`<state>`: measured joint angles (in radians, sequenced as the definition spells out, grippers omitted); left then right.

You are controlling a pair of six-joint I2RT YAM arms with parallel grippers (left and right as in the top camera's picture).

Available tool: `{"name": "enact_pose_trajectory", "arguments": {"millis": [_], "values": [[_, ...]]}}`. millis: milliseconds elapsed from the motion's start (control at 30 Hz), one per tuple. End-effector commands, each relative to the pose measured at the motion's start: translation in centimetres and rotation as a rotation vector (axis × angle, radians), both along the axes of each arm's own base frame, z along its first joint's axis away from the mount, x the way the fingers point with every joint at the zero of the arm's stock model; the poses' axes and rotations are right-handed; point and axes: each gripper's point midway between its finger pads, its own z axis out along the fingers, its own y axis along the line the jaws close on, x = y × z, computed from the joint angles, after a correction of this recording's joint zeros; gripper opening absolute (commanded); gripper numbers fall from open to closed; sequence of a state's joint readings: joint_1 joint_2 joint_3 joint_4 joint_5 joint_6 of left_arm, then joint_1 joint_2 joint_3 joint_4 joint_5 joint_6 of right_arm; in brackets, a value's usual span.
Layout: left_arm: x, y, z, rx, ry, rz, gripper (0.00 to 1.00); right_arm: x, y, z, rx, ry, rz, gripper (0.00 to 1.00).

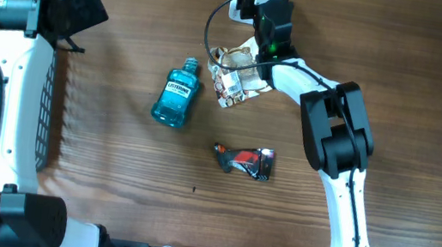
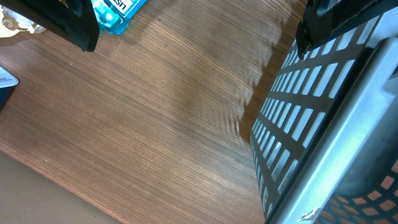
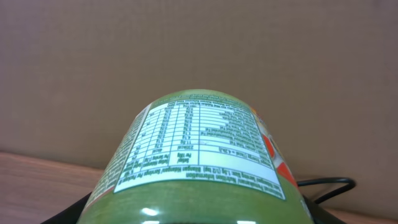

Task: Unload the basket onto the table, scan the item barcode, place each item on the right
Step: 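Hold the green jar label-up under the scanner with the right gripper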

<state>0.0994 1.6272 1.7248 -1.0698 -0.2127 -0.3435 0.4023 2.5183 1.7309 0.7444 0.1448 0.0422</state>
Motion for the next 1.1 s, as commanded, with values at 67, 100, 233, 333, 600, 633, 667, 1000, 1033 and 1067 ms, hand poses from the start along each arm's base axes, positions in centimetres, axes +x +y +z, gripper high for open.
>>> {"name": "enact_pose_trajectory", "arguments": {"millis": [67,100,233,333,600,633,667,1000,1033,1067], "values": [[0.1,0.3,-0.6,0.000,0.013,0.011,1.00,-0.1,1.7,0.7,0.050,-0.012,0.071,0.70],[0.1,0.3,-0.6,0.000,0.013,0.011,1.00,-0.2,2.0,0.7,0.049,-0.010,0.082,0.70],[0.1,0.3,-0.6,0.000,0.013,0.011,1.00,-0.3,2.7,0.3,0.047,-0.011,0.094,0.70],[0.1,0.3,-0.6,0.000,0.013,0.011,1.00,0.1,3.1,-1.5,0.040,0.006,0.099,0.70],[0.1,0.3,-0.6,0.000,0.013,0.011,1.00,0.5,3.0,-2.5,0.013,0.005,0.085,0.70],[0.1,0.3,-0.6,0.000,0.012,0.011,1.00,0.5,3.0,-2.4,0.011,0.003,0.084,0.70],[0.1,0.3,-0.6,0.000,0.013,0.011,1.00,0.5,3.1,-2.4,0.007,0.002,0.085,0.70],[0.1,0.3,-0.6,0.000,0.013,0.011,1.00,1.3,2.3,-0.6,-0.071,-0.058,0.002,0.70],[0.1,0.3,-0.6,0.000,0.013,0.011,1.00,1.4,2.3,-0.1,-0.086,-0.068,-0.008,0.70],[0.1,0.3,-0.6,0.000,0.013,0.011,1.00,1.4,2.5,0.1,-0.104,-0.075,-0.008,0.70]]}}
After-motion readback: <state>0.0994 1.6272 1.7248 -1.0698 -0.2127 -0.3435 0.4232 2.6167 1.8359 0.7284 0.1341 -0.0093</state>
